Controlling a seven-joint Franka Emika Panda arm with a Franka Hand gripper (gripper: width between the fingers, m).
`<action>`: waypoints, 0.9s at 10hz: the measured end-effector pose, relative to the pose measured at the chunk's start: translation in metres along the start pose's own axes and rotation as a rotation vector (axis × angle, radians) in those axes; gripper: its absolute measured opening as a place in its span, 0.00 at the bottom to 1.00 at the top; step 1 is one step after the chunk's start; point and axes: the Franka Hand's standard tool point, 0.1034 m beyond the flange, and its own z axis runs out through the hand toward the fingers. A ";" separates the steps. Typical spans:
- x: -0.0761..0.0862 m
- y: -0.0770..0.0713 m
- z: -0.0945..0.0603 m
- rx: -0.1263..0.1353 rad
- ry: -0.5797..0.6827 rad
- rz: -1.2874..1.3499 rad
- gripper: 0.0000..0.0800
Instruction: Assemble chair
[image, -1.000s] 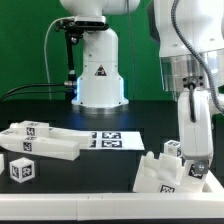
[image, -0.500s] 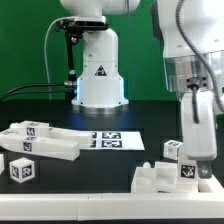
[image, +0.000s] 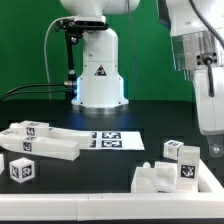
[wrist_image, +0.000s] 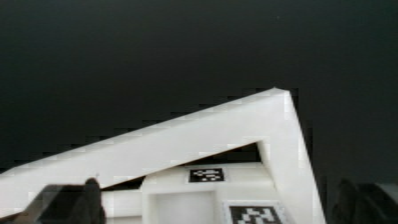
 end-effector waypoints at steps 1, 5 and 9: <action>0.000 0.000 0.000 -0.001 0.001 -0.001 0.81; 0.018 0.007 -0.010 0.026 -0.009 -0.105 0.81; 0.026 0.012 -0.016 0.037 -0.009 -0.404 0.81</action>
Offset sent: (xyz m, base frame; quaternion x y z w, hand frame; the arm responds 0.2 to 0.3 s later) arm -0.0214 -0.0217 0.0077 0.0279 -0.0180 -0.0969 0.9947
